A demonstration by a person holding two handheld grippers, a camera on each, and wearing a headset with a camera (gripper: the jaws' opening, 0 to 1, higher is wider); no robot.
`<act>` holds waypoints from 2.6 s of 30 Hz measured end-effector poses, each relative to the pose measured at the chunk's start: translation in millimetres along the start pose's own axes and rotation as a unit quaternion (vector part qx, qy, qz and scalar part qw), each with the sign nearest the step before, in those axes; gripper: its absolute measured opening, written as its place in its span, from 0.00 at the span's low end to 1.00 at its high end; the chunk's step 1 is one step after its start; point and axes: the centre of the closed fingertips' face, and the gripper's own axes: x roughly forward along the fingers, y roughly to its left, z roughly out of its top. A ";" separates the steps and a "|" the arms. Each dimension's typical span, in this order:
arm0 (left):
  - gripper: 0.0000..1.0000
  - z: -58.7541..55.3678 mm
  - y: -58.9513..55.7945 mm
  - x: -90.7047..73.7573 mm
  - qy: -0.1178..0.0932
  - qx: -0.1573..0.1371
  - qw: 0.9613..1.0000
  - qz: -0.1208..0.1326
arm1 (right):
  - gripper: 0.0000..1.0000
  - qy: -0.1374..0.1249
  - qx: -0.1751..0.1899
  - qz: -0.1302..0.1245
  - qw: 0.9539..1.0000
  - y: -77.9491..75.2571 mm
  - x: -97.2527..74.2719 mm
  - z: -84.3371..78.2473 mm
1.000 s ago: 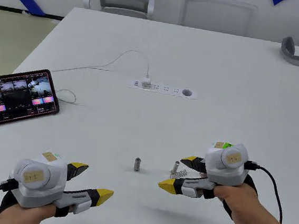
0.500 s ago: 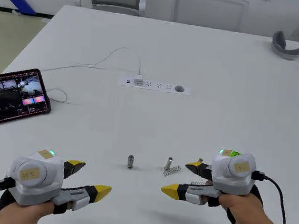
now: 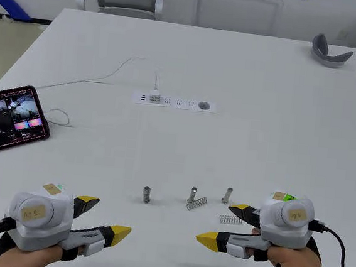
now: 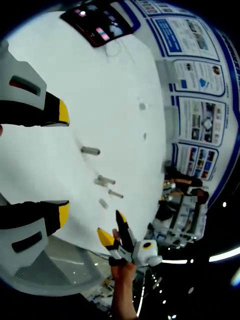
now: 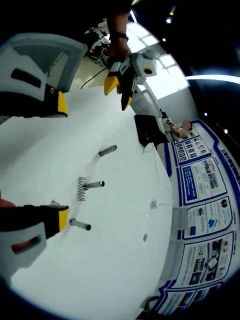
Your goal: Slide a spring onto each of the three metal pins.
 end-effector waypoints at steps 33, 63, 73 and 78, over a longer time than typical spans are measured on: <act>0.60 9.0 -74.4 67.0 0.031 0.065 0.993 -0.091 | 0.79 0.001 0.026 -0.025 0.999 -14.1 -36.3 -25.3; 0.50 17.7 -79.6 148.5 0.051 0.052 0.994 -0.087 | 0.79 -0.001 0.045 -0.019 0.999 -14.2 -48.0 -34.2; 0.37 11.6 -72.2 170.2 0.063 0.053 0.994 -0.068 | 0.79 -0.001 0.054 -0.015 0.998 -13.1 -48.0 -38.6; 0.32 8.4 -66.3 177.5 0.066 0.045 0.995 -0.054 | 0.79 0.001 0.056 -0.014 0.998 -14.2 -48.2 -40.0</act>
